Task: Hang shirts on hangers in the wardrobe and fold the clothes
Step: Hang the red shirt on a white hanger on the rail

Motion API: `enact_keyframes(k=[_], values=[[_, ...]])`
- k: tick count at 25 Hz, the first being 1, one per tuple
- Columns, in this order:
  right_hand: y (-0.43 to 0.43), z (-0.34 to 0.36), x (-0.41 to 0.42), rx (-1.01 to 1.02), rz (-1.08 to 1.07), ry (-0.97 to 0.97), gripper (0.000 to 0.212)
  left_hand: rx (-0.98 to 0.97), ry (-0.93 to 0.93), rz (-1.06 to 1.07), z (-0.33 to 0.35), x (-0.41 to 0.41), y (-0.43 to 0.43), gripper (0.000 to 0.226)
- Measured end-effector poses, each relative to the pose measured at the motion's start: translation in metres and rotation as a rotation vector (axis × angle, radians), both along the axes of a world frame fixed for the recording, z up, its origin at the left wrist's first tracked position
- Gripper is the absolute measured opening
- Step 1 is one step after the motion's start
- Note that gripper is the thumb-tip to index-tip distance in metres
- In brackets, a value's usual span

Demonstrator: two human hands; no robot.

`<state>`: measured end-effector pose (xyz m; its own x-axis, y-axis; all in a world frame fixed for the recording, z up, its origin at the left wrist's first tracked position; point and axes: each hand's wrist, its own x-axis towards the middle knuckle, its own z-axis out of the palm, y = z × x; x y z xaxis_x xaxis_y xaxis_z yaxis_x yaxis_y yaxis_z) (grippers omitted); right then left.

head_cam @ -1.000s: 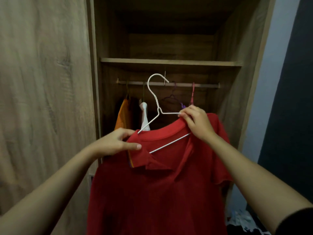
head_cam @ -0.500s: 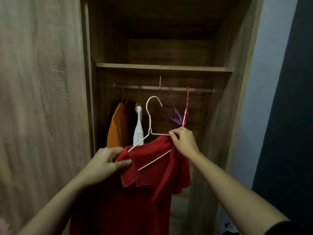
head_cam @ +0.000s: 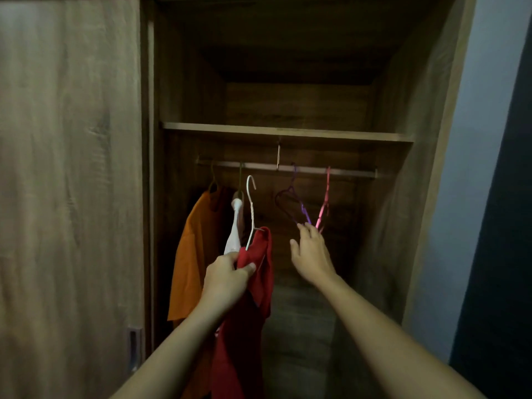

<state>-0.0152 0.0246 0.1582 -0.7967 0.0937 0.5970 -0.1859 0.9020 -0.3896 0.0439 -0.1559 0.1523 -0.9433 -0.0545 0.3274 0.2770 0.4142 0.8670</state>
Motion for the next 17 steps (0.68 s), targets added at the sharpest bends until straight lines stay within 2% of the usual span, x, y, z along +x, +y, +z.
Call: enact_keyframes(k=[4,9,12,15,17], values=[[0.005,0.025,-0.044,0.153,-0.091,-0.024,0.06,0.026,-0.001,0.026,0.023,-0.07,0.022,0.009],[0.011,0.056,-0.104,0.433,-0.336,-0.163,0.071,-0.022,0.01,0.051,0.061,-0.154,0.051,0.015],[0.013,0.06,-0.125,0.514,-0.426,-0.226,0.06,-0.059,-0.016,0.1,0.077,-0.204,0.064,0.022],[0.015,0.057,-0.135,0.518,-0.434,-0.208,0.045,-0.076,-0.039,0.123,0.08,-0.24,0.075,0.028],[0.016,0.055,-0.133,0.51,-0.412,-0.194,0.045,-0.097,-0.091,0.137,0.073,-0.247,0.084,0.031]])
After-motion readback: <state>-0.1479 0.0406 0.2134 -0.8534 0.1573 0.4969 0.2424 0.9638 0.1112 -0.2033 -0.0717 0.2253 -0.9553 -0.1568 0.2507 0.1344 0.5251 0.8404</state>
